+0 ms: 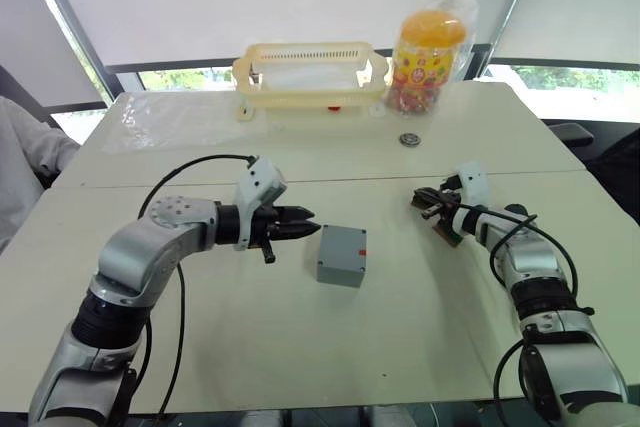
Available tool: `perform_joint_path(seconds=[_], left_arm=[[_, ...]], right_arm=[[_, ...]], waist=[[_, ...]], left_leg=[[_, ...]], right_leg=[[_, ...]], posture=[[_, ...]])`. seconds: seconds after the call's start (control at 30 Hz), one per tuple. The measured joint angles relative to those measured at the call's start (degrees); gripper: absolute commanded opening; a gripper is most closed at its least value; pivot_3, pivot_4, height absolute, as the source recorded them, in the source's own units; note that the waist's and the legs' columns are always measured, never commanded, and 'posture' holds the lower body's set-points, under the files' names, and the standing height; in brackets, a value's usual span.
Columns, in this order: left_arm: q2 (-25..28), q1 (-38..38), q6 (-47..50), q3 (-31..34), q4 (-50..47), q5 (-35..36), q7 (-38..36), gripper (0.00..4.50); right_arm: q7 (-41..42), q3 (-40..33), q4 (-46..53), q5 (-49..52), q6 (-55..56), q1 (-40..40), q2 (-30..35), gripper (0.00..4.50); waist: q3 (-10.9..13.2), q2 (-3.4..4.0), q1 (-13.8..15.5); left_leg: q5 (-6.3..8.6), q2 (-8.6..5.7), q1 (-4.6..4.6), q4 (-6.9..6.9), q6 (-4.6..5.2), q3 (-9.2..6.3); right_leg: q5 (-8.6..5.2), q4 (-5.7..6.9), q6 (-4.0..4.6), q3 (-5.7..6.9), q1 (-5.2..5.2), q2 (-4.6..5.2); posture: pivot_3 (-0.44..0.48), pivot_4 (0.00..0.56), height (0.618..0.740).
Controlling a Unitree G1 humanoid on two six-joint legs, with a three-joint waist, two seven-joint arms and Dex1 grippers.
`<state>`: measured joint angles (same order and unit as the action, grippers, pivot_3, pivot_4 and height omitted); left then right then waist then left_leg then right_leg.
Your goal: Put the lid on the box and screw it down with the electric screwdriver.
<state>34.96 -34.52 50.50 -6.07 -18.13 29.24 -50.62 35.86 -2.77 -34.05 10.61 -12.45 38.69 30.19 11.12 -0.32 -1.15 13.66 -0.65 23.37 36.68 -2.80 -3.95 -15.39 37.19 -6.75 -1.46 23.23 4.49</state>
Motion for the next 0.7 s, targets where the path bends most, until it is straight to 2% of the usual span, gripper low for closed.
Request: perform_joint_path(seconds=[0.3,0.7], left_arm=[[0.0,0.0,-0.1,-0.3,0.0,0.0,0.3,1.25],[-0.2,0.0,-1.2,-1.8,1.6,0.0,0.4,1.25]], right_arm=[[-0.3,-0.6,0.2,-0.3,0.0,0.0,0.0,0.02],[-0.2,-1.1,5.2,-0.3,-0.8,-0.1,0.1,0.02]], waist=[[0.0,0.00,0.0],[0.0,0.00,0.0]], left_leg=[[0.00,0.00,0.00,0.00,0.00,0.00],[0.00,0.00,0.00,0.00,0.00,0.00]], right_leg=[[0.00,0.00,0.00,0.00,0.00,0.00],[0.00,0.00,0.00,0.00,0.00,0.00]], posture=[[0.000,0.150,0.740],[0.000,0.150,0.740]])
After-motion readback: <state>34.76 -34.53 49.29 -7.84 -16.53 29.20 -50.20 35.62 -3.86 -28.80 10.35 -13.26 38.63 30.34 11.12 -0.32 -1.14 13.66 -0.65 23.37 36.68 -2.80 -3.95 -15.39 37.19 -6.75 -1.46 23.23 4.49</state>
